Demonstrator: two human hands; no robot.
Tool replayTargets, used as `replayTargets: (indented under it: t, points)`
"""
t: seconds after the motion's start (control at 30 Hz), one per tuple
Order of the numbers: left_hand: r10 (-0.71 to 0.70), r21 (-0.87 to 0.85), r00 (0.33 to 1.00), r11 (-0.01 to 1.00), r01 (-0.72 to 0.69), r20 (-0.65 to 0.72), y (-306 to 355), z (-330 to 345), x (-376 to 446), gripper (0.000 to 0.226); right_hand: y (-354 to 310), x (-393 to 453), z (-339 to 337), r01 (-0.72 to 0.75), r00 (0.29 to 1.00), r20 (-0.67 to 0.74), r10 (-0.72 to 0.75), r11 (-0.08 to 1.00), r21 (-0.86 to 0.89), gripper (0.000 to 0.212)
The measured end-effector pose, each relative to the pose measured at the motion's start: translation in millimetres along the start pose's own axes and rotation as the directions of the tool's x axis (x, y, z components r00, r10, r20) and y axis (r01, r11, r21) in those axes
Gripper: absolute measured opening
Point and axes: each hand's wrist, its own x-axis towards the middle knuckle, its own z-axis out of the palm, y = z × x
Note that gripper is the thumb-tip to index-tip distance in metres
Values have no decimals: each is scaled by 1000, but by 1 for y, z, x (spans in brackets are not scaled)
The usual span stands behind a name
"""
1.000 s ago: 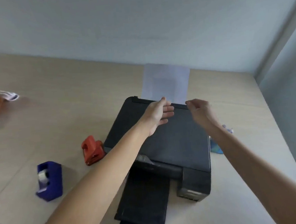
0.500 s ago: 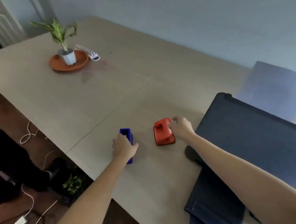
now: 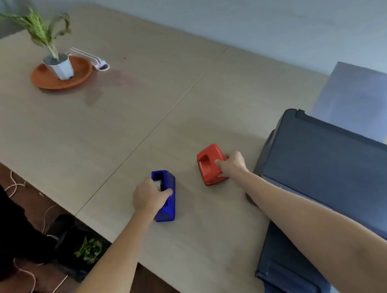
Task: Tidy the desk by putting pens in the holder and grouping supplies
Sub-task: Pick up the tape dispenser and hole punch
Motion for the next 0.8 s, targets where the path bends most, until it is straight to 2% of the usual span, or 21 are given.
replayTargets:
  t: [0.13,0.27,0.4,0.5,0.57,0.63,0.7,0.8]
  points:
    - [-9,-315,996,949,36,87,14,-20,-12,43,-33,-20,-37,114,993,-26,-112,991,73,14]
    - [155,-454,985,885,-104,77,64,-45,-44,37,-62,-47,-107,251,968,-59,-244,952,175,14]
    - [330,-534,943,807,-252,53,138,-61,-96,33,-66,-81,-195,339,938,-160,-308,912,231,14]
    - [482,-529,871,766,-364,98,200,-45,-150,40,-39,-109,-276,381,915,-257,-311,876,296,3]
    - [569,-519,812,737,-433,130,237,-24,-189,49,-14,-126,-324,382,903,-320,-285,875,297,11]
    - [650,-486,741,709,-511,170,268,6,-226,41,17,-139,-370,372,893,-377,-248,877,305,5]
    - [703,-460,669,689,-559,241,293,42,-263,32,50,-155,-412,363,879,-431,-204,872,327,13]
    - [704,-432,590,709,-558,394,325,109,-317,31,109,-178,-475,311,852,-514,-99,885,345,18]
